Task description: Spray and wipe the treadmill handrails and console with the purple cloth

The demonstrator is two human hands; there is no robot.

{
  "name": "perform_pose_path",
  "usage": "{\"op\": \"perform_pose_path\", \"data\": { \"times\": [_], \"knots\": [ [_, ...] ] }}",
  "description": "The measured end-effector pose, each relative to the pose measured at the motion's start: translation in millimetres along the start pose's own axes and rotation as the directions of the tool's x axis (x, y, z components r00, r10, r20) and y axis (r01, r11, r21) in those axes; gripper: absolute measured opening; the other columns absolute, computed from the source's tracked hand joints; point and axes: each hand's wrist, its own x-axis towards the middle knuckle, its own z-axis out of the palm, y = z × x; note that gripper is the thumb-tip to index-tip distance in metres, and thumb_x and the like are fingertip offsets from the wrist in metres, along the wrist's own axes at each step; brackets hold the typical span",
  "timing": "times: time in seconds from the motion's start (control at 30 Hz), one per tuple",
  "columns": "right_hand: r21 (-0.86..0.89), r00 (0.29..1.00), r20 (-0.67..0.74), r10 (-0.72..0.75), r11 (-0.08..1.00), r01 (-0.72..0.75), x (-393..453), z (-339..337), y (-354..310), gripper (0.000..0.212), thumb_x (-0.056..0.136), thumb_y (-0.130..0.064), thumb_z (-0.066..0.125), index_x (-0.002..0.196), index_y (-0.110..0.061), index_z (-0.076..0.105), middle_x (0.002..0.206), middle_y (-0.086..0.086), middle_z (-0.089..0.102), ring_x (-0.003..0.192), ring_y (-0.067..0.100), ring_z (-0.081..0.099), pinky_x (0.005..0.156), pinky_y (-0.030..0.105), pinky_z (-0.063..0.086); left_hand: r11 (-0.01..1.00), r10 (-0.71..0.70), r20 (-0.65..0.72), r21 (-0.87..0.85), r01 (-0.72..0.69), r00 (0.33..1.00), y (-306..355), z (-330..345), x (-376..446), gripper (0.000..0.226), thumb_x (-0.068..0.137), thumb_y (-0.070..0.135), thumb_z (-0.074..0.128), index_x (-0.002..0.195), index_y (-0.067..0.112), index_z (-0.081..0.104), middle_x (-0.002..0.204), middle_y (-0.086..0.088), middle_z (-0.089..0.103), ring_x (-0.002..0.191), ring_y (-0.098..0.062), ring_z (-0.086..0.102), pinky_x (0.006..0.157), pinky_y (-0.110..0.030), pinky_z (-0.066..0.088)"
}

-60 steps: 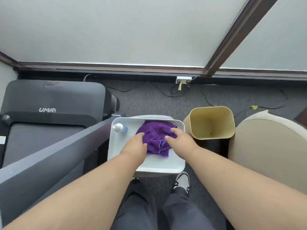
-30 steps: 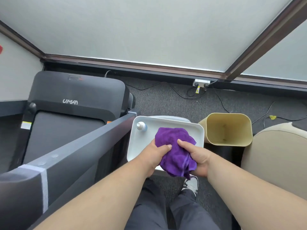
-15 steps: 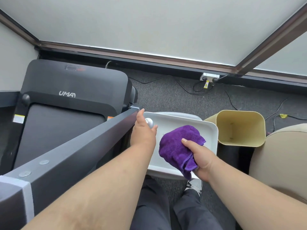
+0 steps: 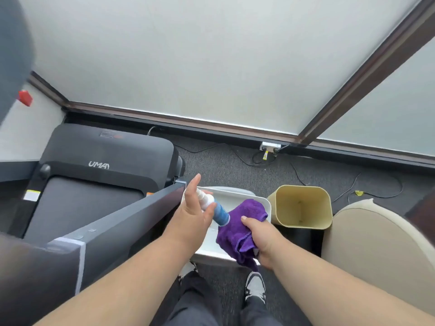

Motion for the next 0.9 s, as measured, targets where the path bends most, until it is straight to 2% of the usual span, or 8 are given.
{"op": "perform_pose_path", "data": {
  "times": [0.17, 0.3, 0.37, 0.53, 0.67, 0.73, 0.8, 0.9],
  "knots": [
    [0.033, 0.982, 0.188, -0.024, 0.999, 0.018, -79.3, 6.6, -26.2, 0.022, 0.097, -0.024, 0.059, 0.116, -0.013, 0.064, 0.096, 0.014, 0.076, 0.080, 0.030, 0.075, 0.060, 0.035, 0.058, 0.990, 0.100, -0.092, -0.089, -0.108, 0.991, 68.4, -38.7, -36.0, 0.075, 0.094, 0.025, 0.058, 0.134, 0.053, 0.002, 0.107, 0.007, 0.057, 0.089, -0.018, 0.060, 0.081, -0.033, 0.045],
    [-0.028, 0.948, 0.303, -0.096, 0.994, 0.110, -135.5, 8.3, -35.9, 0.025, 0.096, -0.020, 0.059, 0.114, -0.005, 0.066, 0.099, 0.019, 0.075, 0.090, 0.035, 0.073, 0.080, 0.043, 0.057, 0.984, 0.070, -0.272, -0.137, -0.111, 0.960, 111.7, -58.9, -67.7, 0.076, 0.092, 0.028, 0.063, 0.134, 0.053, 0.005, 0.115, 0.009, 0.058, 0.097, -0.019, 0.064, 0.092, -0.030, 0.048],
    [-0.072, 0.917, 0.385, -0.104, 0.987, 0.142, -158.5, 10.0, -34.8, 0.026, 0.097, -0.020, 0.057, 0.115, -0.002, 0.066, 0.103, 0.022, 0.073, 0.093, 0.038, 0.072, 0.081, 0.044, 0.057, 0.986, 0.062, -0.405, -0.117, -0.119, 0.912, 128.2, -65.3, -86.2, 0.081, 0.091, 0.026, 0.068, 0.135, 0.055, 0.006, 0.116, 0.008, 0.058, 0.095, -0.019, 0.065, 0.090, -0.022, 0.046],
    [-0.172, 0.825, 0.561, -0.065, 0.966, 0.193, -209.8, 27.1, -18.3, 0.030, 0.098, -0.025, 0.057, 0.110, -0.002, 0.071, 0.106, 0.022, 0.073, 0.094, 0.037, 0.072, 0.075, 0.040, 0.057, 0.985, -0.012, -0.629, -0.142, -0.099, 0.778, 149.2, -95.8, -141.7, 0.076, 0.093, 0.021, 0.066, 0.137, 0.052, 0.012, 0.115, -0.001, 0.058, 0.096, -0.016, 0.062, 0.094, -0.032, 0.050],
    [-0.251, 0.758, 0.647, -0.084, 0.915, 0.317, -247.5, 55.2, 0.4, 0.033, 0.100, -0.033, 0.054, 0.120, -0.009, 0.065, 0.107, 0.020, 0.073, 0.096, 0.037, 0.072, 0.080, 0.043, 0.056, 0.994, -0.056, -0.773, -0.104, -0.039, 0.632, 149.1, -135.0, -203.4, 0.073, 0.091, 0.027, 0.069, 0.132, 0.060, 0.018, 0.113, 0.007, 0.057, 0.095, 0.006, 0.057, 0.085, -0.001, 0.039],
    [-0.267, 0.733, 0.671, -0.111, 0.886, 0.379, -265.1, 71.1, 8.6, 0.034, 0.099, -0.036, 0.056, 0.122, -0.012, 0.062, 0.106, 0.018, 0.074, 0.095, 0.036, 0.072, 0.084, 0.046, 0.057, 0.995, -0.074, -0.815, -0.098, -0.011, 0.575, 147.7, -152.6, -232.1, 0.073, 0.090, 0.028, 0.069, 0.128, 0.064, 0.018, 0.113, 0.006, 0.058, 0.093, -0.001, 0.060, 0.087, -0.013, 0.046],
    [-0.256, 0.701, 0.699, -0.140, 0.867, 0.428, -282.2, 86.6, 17.5, 0.032, 0.098, -0.035, 0.057, 0.122, -0.015, 0.061, 0.104, 0.017, 0.074, 0.093, 0.036, 0.073, 0.073, 0.043, 0.059, 0.993, -0.109, -0.839, -0.115, 0.022, 0.533, 144.0, -165.5, -258.9, 0.074, 0.090, 0.021, 0.069, 0.129, 0.060, 0.020, 0.112, 0.000, 0.059, 0.091, -0.014, 0.062, 0.089, -0.030, 0.051],
    [-0.207, 0.664, 0.714, -0.223, 0.838, 0.504, -305.7, 107.6, 32.8, 0.027, 0.097, -0.034, 0.060, 0.120, -0.020, 0.061, 0.103, 0.013, 0.075, 0.092, 0.035, 0.073, 0.068, 0.040, 0.058, 0.989, -0.148, -0.865, -0.139, 0.054, 0.480, 135.1, -176.9, -294.9, 0.066, 0.086, 0.023, 0.063, 0.129, 0.053, 0.023, 0.103, 0.002, 0.060, 0.084, -0.014, 0.061, 0.083, -0.029, 0.052]
  ]
}}
